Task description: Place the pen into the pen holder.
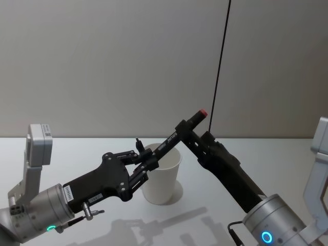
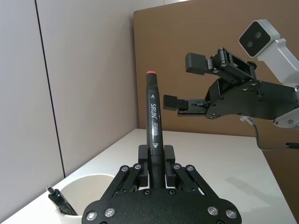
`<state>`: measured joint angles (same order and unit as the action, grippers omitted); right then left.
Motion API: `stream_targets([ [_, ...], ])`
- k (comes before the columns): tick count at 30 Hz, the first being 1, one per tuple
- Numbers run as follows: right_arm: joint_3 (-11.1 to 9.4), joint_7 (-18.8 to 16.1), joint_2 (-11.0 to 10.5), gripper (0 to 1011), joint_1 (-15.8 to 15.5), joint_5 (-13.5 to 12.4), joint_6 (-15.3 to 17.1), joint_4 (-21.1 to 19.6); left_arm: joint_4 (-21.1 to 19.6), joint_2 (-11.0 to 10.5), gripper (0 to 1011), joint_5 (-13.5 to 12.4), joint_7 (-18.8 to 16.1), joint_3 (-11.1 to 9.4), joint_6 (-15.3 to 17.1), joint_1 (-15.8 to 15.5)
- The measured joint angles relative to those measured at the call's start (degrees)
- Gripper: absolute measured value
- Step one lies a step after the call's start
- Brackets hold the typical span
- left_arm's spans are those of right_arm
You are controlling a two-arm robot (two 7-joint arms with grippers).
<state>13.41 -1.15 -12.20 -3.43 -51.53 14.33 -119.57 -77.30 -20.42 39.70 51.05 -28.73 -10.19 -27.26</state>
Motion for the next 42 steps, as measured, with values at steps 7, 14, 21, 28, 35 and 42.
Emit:
stream_targets([
  [7,0.46,2.59,1.10,1001,0.31,0.29,-0.28,-0.08,0.00,0.00,202,0.00,0.00,0.00,0.00,0.00],
  [14,0.68,4.20,1.71,1001,1.09,0.18,-0.22,0.63,0.00,0.00,202,0.00,0.00,0.00,0.00,0.00],
  [21,0.94,5.07,1.80,1001,2.36,-0.55,0.64,1.82,0.00,0.00,202,0.00,0.00,0.00,0.00,0.00],
  [28,1.23,5.69,1.92,1001,3.43,-1.39,1.37,2.80,0.00,0.00,203,0.00,0.00,0.00,0.00,0.00],
  [35,1.56,6.40,2.18,1001,4.20,-1.99,1.74,3.45,0.00,0.00,203,0.00,0.00,0.00,0.00,0.00],
  [42,1.92,7.13,2.51,1001,4.68,-2.38,1.75,3.91,0.00,0.00,202,0.00,0.00,0.00,0.00,0.00],
])
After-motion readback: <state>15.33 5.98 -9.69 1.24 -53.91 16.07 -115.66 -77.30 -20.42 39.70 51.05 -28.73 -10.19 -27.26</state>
